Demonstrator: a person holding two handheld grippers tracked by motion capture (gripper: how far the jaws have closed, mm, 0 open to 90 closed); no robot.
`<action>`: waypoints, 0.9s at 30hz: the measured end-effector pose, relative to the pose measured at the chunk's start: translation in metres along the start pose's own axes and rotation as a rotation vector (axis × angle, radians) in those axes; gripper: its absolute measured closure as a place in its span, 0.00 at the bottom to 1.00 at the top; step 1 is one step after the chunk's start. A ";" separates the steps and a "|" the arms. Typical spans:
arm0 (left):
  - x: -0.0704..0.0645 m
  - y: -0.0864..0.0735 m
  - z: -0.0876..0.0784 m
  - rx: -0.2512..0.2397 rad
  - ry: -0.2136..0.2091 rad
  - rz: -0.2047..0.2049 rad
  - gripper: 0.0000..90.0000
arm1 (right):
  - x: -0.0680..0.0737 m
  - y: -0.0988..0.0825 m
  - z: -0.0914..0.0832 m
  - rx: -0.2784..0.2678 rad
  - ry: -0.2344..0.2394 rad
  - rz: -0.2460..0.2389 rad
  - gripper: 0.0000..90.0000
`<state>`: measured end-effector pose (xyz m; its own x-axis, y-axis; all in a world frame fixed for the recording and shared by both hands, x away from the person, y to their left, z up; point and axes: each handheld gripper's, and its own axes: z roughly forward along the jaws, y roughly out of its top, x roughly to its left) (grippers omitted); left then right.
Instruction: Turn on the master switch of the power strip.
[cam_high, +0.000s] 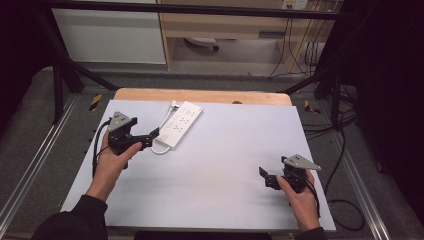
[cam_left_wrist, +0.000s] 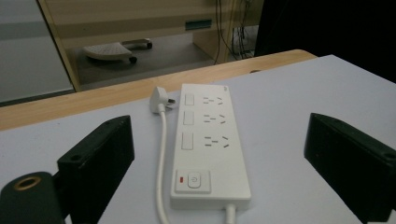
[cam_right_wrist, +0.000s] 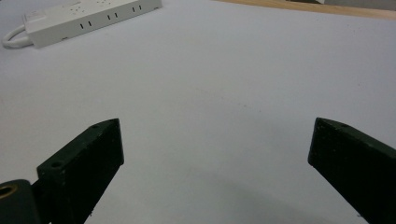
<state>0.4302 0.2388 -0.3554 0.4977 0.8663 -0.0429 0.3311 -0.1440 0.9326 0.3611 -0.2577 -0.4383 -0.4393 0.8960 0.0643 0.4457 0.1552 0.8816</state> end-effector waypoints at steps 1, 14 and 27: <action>0.000 0.001 0.000 0.002 0.003 0.008 0.11 | 0.000 0.000 0.000 0.000 0.000 0.000 0.04; -0.004 -0.005 0.015 0.058 -0.006 0.015 0.19 | 0.002 0.000 -0.003 -0.004 -0.004 -0.003 0.05; -0.001 -0.006 0.028 0.031 0.025 0.023 0.45 | 0.005 0.000 -0.003 -0.009 -0.003 0.004 0.05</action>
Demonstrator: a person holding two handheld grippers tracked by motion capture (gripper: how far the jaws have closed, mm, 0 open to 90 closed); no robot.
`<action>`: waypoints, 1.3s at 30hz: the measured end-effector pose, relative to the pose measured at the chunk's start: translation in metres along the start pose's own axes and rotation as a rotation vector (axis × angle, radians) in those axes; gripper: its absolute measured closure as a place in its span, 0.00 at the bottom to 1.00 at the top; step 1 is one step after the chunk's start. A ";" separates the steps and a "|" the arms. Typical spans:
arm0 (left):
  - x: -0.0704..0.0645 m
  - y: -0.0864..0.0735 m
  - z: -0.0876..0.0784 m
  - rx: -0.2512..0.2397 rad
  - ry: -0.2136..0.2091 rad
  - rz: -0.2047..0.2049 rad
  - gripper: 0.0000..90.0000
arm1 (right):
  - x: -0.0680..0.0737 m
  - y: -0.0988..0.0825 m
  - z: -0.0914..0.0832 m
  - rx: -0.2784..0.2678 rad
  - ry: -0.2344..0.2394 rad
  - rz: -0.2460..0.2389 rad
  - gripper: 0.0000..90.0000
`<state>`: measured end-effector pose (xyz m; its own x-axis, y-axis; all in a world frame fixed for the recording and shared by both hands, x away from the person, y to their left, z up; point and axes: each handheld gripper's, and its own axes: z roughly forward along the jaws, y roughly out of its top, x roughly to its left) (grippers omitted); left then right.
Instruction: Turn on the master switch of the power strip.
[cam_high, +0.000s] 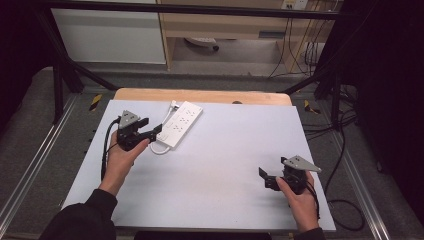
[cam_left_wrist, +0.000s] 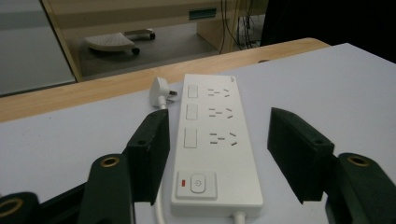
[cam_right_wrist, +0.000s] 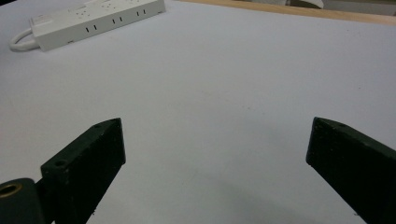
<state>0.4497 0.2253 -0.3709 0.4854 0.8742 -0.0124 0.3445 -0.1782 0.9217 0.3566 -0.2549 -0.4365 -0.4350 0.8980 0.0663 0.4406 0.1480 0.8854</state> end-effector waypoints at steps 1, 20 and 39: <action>-0.001 0.001 0.000 -0.002 -0.004 0.000 0.51 | 0.000 0.000 0.000 0.000 0.004 0.006 0.06; 0.012 -0.003 0.011 0.017 0.035 -0.023 0.90 | -0.001 0.001 0.000 0.006 0.003 0.012 0.06; 0.022 -0.009 0.023 0.094 0.034 -0.042 1.00 | -0.001 0.001 0.002 0.007 0.009 0.017 0.05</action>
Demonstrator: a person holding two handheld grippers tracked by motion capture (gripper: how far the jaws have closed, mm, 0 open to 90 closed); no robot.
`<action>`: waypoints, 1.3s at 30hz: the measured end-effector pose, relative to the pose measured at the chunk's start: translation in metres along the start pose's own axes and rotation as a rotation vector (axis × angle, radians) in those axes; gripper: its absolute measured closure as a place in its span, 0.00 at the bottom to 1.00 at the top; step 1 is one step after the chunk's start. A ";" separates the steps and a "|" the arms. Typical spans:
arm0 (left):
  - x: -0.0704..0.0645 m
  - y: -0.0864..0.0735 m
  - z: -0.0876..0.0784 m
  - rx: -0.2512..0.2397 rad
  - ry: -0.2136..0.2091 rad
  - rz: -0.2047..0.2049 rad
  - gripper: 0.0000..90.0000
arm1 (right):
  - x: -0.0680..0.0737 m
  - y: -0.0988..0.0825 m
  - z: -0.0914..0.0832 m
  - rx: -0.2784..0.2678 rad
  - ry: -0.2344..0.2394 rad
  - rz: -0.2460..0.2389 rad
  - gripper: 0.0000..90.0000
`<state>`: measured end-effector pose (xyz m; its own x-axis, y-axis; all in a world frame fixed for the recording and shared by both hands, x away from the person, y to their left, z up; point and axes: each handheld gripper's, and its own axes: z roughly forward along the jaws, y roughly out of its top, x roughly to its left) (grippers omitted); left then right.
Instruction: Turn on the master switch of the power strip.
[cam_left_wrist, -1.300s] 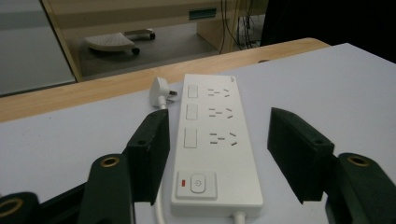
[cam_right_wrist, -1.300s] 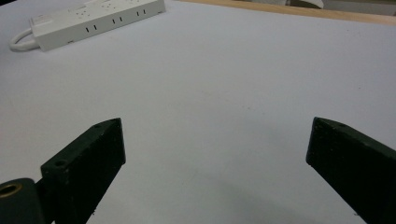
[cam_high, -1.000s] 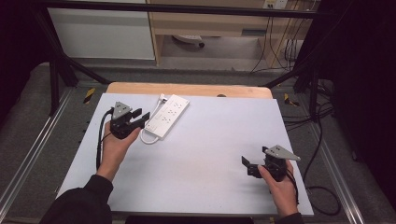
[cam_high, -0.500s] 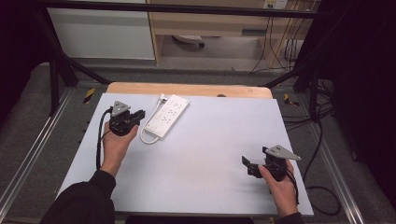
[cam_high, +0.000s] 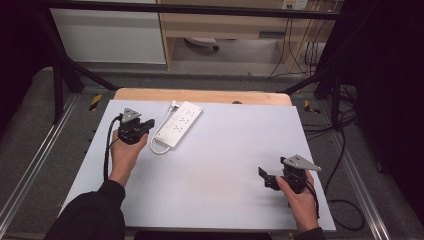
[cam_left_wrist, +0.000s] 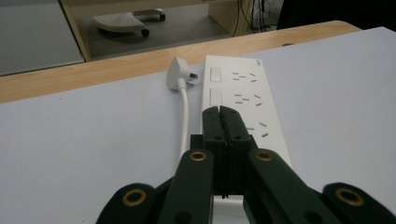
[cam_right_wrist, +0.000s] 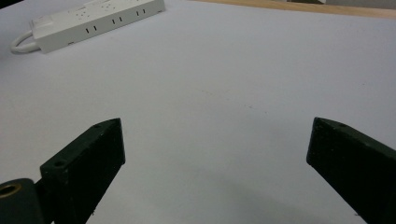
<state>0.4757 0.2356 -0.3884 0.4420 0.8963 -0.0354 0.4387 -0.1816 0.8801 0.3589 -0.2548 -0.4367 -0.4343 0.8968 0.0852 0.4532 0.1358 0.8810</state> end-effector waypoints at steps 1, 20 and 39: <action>0.001 -0.001 0.000 0.010 0.002 0.002 1.00 | 0.000 0.000 0.000 0.000 0.001 0.001 0.05; -0.005 -0.012 0.018 0.102 -0.029 0.017 1.00 | -0.002 0.001 0.000 -0.003 0.000 0.005 0.05; -0.008 -0.022 0.022 0.111 -0.022 0.037 1.00 | -0.002 0.002 -0.001 -0.011 -0.001 0.005 0.05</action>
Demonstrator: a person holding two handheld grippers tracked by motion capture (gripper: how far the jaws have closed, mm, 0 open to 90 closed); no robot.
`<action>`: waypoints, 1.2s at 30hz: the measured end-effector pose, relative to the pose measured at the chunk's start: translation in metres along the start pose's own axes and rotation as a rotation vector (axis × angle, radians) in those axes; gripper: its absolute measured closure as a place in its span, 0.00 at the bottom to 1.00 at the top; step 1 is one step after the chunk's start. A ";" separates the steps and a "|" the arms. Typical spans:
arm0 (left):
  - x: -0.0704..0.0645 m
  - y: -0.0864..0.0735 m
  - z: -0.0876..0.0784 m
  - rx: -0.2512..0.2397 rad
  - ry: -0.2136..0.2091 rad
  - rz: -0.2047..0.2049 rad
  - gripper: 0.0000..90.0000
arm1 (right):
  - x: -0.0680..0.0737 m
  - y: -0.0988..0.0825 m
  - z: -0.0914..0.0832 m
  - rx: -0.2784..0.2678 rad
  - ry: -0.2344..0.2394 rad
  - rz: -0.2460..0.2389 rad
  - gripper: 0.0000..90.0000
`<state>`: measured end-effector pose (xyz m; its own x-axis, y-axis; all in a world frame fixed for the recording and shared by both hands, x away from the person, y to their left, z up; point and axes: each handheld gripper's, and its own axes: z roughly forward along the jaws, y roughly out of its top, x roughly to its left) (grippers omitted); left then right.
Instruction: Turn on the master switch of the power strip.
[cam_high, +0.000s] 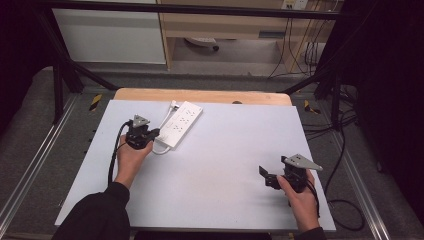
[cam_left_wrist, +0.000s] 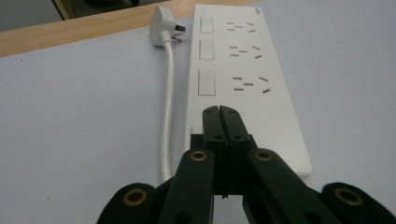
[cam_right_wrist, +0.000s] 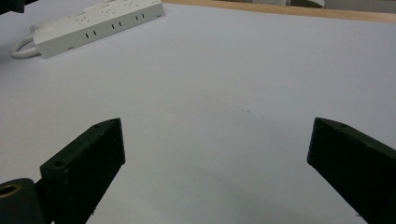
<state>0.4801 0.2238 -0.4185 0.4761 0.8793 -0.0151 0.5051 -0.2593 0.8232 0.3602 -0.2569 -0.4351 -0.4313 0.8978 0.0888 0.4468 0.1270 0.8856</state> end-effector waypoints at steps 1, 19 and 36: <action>0.000 -0.001 0.000 -0.002 0.000 -0.002 1.00 | 0.000 0.000 0.000 0.000 0.000 0.000 0.05; -0.003 -0.004 0.006 0.009 -0.004 0.011 1.00 | 0.000 0.000 0.000 -0.002 0.000 0.000 0.05; -0.005 -0.005 0.016 0.017 0.003 0.021 1.00 | -0.001 0.001 -0.001 -0.005 0.004 0.005 0.05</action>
<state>0.4871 0.2142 -0.4317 0.4846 0.8747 0.0041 0.5073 -0.2848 0.8133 0.3603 -0.2579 -0.4338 -0.4325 0.8966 0.0951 0.4452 0.1207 0.8873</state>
